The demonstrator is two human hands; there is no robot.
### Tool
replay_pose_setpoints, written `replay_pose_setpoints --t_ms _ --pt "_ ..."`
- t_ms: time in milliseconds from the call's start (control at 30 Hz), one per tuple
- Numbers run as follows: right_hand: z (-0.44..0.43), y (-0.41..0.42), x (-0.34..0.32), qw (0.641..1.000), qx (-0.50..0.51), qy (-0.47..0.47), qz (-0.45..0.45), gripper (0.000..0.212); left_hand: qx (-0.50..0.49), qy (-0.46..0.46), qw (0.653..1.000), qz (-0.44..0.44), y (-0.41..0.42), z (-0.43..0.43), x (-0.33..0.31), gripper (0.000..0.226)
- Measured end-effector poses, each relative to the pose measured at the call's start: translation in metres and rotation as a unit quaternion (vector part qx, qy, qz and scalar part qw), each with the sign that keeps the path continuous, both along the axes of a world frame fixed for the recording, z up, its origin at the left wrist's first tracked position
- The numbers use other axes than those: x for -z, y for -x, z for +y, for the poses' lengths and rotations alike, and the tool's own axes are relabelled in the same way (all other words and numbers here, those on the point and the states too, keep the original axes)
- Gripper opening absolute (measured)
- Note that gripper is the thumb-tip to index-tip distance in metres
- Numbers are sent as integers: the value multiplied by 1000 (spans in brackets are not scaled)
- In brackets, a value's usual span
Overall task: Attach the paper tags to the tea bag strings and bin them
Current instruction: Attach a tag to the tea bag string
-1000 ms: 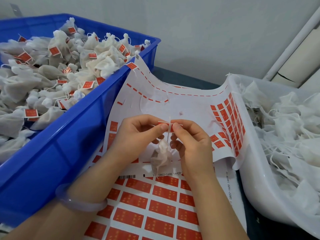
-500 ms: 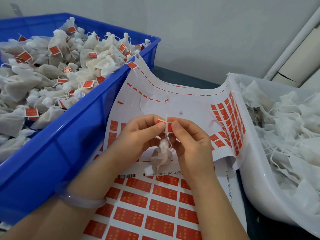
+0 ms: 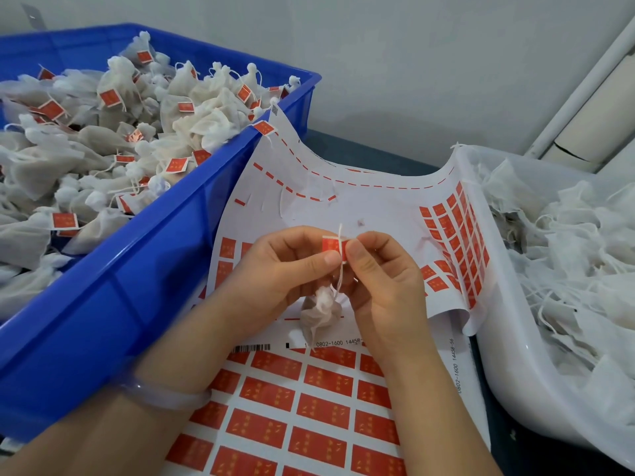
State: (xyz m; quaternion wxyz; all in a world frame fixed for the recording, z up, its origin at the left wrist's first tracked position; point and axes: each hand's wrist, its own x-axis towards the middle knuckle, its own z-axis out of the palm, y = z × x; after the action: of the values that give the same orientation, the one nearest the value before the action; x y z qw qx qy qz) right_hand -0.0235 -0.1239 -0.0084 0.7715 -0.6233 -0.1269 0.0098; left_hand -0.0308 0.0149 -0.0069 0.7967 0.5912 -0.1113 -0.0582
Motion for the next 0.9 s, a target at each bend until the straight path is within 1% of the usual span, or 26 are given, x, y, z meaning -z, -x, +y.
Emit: replay_pose_setpoints --t_ms 133,267,500,667,900 --pt "-1 0 1 1000 -6 6 -11 15 -10 -10 1000 -6 0 -1 1 23" --pt "-1 -1 3 1000 6 9 -7 16 -27 -22 999 1 0 -2 1 27" --pt "0 0 3 999 9 33 -17 17 -38 -54 998 -23 1 -3 0 29" --pt "1 0 4 999 9 52 -15 17 -41 -40 998 -25 1 -3 1 29" --pt "2 -1 3 999 9 47 -7 19 -40 -33 998 -30 1 -4 0 29"
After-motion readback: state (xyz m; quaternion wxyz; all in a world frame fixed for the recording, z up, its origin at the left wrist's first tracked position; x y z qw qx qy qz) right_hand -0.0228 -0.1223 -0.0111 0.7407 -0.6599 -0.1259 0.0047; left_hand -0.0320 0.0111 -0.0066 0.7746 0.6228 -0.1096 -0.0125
